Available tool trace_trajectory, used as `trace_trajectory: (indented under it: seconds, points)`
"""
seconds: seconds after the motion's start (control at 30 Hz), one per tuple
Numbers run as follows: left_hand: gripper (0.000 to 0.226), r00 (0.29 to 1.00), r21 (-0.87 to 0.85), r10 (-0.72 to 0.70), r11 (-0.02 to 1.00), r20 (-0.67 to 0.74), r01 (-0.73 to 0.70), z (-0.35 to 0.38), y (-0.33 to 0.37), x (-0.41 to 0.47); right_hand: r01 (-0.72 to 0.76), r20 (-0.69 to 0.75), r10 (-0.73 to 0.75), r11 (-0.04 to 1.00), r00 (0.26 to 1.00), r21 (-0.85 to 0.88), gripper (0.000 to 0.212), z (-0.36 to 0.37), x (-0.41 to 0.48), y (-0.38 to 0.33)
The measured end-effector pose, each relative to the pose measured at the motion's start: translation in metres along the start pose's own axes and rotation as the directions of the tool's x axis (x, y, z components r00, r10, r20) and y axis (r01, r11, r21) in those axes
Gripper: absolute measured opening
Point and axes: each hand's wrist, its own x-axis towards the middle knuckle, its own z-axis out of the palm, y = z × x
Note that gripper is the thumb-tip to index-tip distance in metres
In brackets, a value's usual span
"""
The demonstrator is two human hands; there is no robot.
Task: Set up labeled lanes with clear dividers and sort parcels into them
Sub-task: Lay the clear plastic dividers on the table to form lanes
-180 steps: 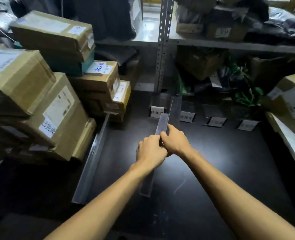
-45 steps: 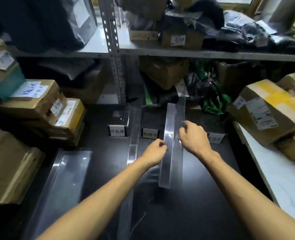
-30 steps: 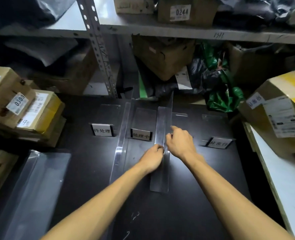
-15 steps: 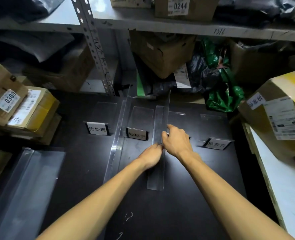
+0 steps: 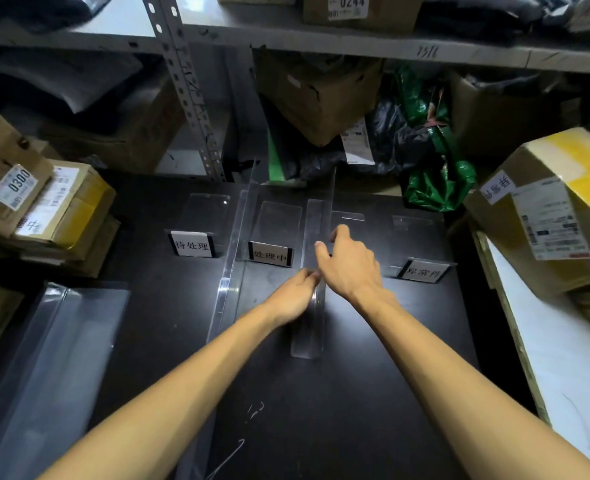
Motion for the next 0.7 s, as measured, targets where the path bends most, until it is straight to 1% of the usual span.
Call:
trace_trajectory:
  seconds: [0.03, 0.1, 0.17, 0.33, 0.4, 0.53, 0.6, 0.7]
  points:
    - [0.038, 1.000, -0.012, 0.010, 1.000, -0.024, -0.010, -0.003, 0.004, -0.003, 0.012, -0.009, -0.012, 1.000, 1.000, 0.029, 0.029, -0.003, -0.002, -0.003]
    - [0.029, 0.996, -0.059, 0.055, 0.996, -0.077, -0.060, -0.009, 0.014, -0.014, 0.037, -0.072, -0.031, 0.996, 0.997, 0.083, 0.018, -0.010, -0.009, -0.009]
    - [0.028, 0.986, -0.075, 0.116, 0.989, -0.115, -0.125, -0.019, 0.023, -0.026, 0.058, -0.117, -0.042, 0.989, 0.992, 0.134, 0.013, -0.019, -0.016, -0.017]
    - [0.028, 0.952, -0.068, 0.239, 0.964, -0.192, -0.256, -0.052, 0.037, -0.065, 0.187, -0.100, -0.165, 0.942, 0.981, 0.278, 0.019, -0.045, -0.042, -0.050]
    - [0.029, 0.934, -0.074, 0.272, 0.952, -0.231, -0.296, -0.066, 0.040, -0.084, 0.248, -0.105, -0.226, 0.919, 0.968, 0.307, 0.021, -0.054, -0.052, -0.067]
    - [0.030, 0.902, -0.068, 0.305, 0.938, -0.306, -0.340, -0.095, 0.043, -0.130, 0.357, -0.046, -0.361, 0.879, 0.931, 0.316, 0.024, -0.062, -0.076, -0.107]
    - [0.028, 0.887, -0.039, 0.296, 0.943, -0.355, -0.330, -0.109, 0.037, -0.160, 0.395, 0.012, -0.421, 0.862, 0.907, 0.318, 0.025, -0.062, -0.091, -0.129]
    - [0.028, 0.862, 0.030, 0.289, 0.952, -0.417, -0.305, -0.133, 0.018, -0.202, 0.447, 0.050, -0.484, 0.839, 0.874, 0.310, 0.027, -0.061, -0.112, -0.160]
